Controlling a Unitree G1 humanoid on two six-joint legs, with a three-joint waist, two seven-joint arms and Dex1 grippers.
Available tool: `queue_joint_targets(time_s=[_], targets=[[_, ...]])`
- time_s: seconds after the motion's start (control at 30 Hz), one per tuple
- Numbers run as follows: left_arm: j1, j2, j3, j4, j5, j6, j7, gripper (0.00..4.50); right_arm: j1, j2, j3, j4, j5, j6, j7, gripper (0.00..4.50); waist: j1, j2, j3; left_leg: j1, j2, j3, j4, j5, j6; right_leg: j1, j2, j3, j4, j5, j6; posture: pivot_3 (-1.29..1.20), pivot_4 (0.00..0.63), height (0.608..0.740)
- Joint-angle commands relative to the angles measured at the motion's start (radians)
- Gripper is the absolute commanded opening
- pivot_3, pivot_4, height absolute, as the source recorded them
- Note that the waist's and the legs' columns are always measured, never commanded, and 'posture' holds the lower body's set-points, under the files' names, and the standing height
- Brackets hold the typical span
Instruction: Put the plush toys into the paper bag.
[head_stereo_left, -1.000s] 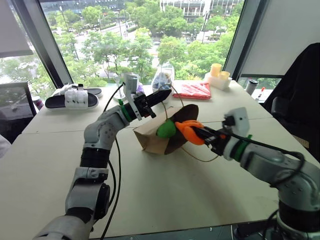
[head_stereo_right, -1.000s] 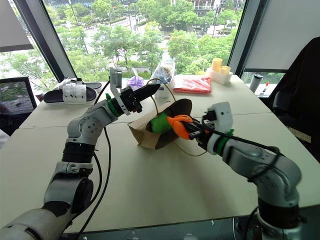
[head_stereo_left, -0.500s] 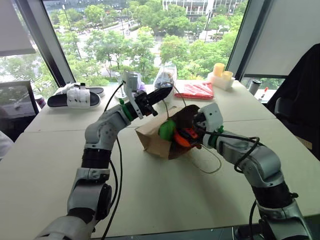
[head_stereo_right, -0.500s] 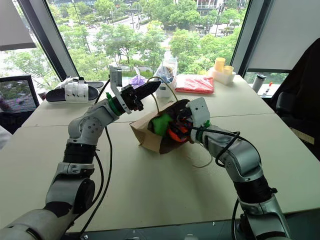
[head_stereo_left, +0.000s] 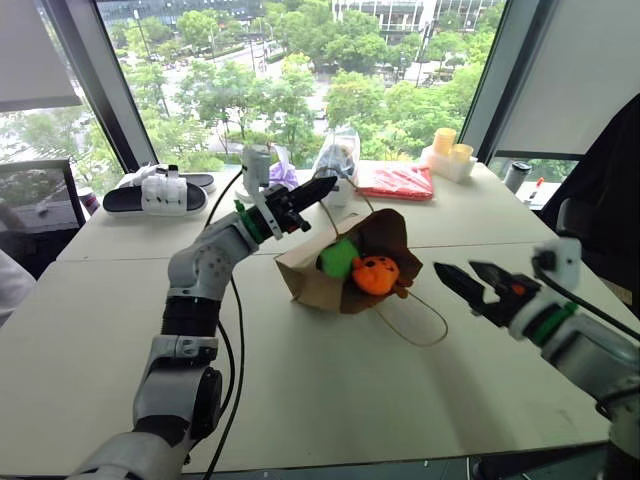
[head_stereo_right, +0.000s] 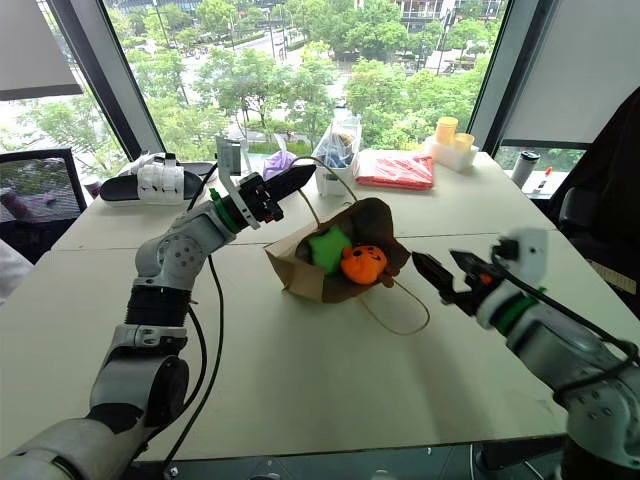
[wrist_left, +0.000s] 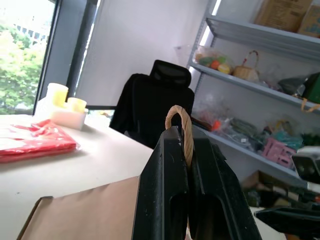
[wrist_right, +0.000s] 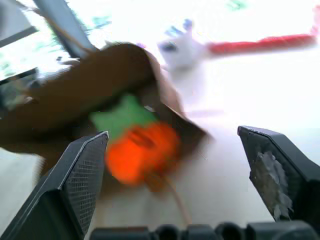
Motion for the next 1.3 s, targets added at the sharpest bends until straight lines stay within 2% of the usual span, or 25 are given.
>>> queue_joint_targets(time_s=[0.03,0.13,0.33,0.53,0.7,0.8,0.87,0.93,1.03,1.1,1.2,1.3], targets=[[-0.031,-0.008,0.007,-0.01,-0.009,-0.023,-0.013,0.0,0.104,0.075,-0.057,-0.013,0.142,-0.03,-0.026,4.47,-0.001,0.0,0.0,0.0,0.0,0.0,0.0,0.0,0.0,0.0,0.0,0.0,0.0,0.0,0.0,0.0,0.15,0.74],[-0.032,-0.011,0.009,-0.01,-0.009,-0.022,-0.012,0.0,0.174,0.155,-0.049,-0.004,0.195,-0.079,-0.08,4.47,-0.003,0.001,0.0,0.002,0.001,0.0,0.0,0.0,0.0,0.001,0.001,0.0,0.001,0.0,0.0,0.0,0.15,0.74],[-0.026,-0.015,0.008,-0.021,-0.009,-0.017,-0.002,0.0,0.184,0.302,0.038,0.001,0.346,-0.188,-0.173,4.47,-0.017,0.001,0.0,0.003,0.001,0.0,0.001,0.0,0.0,0.002,0.001,0.0,0.002,0.0,0.0,0.0,0.15,0.74],[-0.013,-0.02,0.008,-0.042,-0.011,-0.012,0.007,0.0,0.227,0.351,0.17,0.032,0.306,-0.246,-0.191,4.47,-0.015,0.001,0.0,0.003,0.001,-0.001,0.0,0.0,0.0,0.002,0.001,0.0,0.001,0.0,0.0,0.0,0.15,0.74],[0.001,-0.019,0.013,-0.049,-0.013,-0.008,0.015,0.0,0.232,0.373,0.221,0.049,0.357,-0.296,-0.162,4.47,-0.016,0.001,0.0,0.003,0.001,-0.001,0.001,0.0,0.0,0.002,0.001,0.0,0.001,0.0,0.0,0.0,0.15,0.74],[0.01,-0.016,0.019,-0.051,-0.015,-0.007,0.022,0.0,0.239,0.362,0.235,0.05,0.356,-0.319,-0.162,3.63,-0.017,0.001,0.0,0.003,0.001,-0.001,0.0,0.0,0.0,0.002,0.001,0.0,0.001,0.0,0.0,0.0,0.15,0.74],[0.012,-0.014,0.023,-0.055,-0.02,-0.003,0.027,0.0,0.242,0.353,0.24,0.043,0.374,-0.329,-0.16,2.72,-0.016,0.001,0.0,0.003,0.001,-0.001,0.001,0.0,0.0,0.002,0.001,0.0,0.001,0.0,0.0,0.0,0.15,0.74],[0.011,-0.012,0.029,-0.054,-0.025,0.0,0.033,0.0,0.238,0.342,0.24,0.03,0.425,-0.337,-0.168,1.56,-0.016,0.001,0.0,0.003,0.001,-0.001,0.001,0.0,0.0,0.002,0.001,0.0,0.001,0.0,0.0,0.0,0.15,0.74],[0.007,-0.012,0.046,-0.046,-0.041,0.01,0.041,0.0,0.229,0.318,0.244,0.014,0.469,-0.35,-0.172,0.07,-0.016,0.001,0.0,0.003,0.001,-0.001,0.001,0.0,0.0,0.002,0.001,0.0,0.001,0.0,0.0,0.0,0.15,0.74],[0.01,-0.006,0.046,-0.037,-0.037,0.008,0.041,0.0,0.217,0.297,0.248,0.003,0.494,-0.36,-0.174,0.07,-0.016,0.001,0.0,0.003,0.001,-0.001,0.001,0.0,0.0,0.002,0.001,0.0,0.001,0.0,0.0,0.0,0.15,0.74],[0.013,0.01,0.054,-0.037,-0.039,0.018,0.046,0.0,0.17,0.244,0.237,-0.051,0.633,-0.389,-0.195,0.07,-0.017,0.001,0.0,0.003,0.001,-0.001,0.0,0.0,0.0,0.002,0.001,0.0,0.001,0.0,0.0,0.0,0.15,0.74],[-0.078,0.012,0.172,-0.035,-0.163,0.105,0.166,0.0,0.061,0.146,0.17,-0.088,0.797,-0.46,-0.208,0.07,-0.018,0.001,0.001,0.002,0.001,-0.002,0.001,0.0,0.0,0.002,0.001,0.0,0.001,0.0,0.0,0.0,0.15,0.74]])
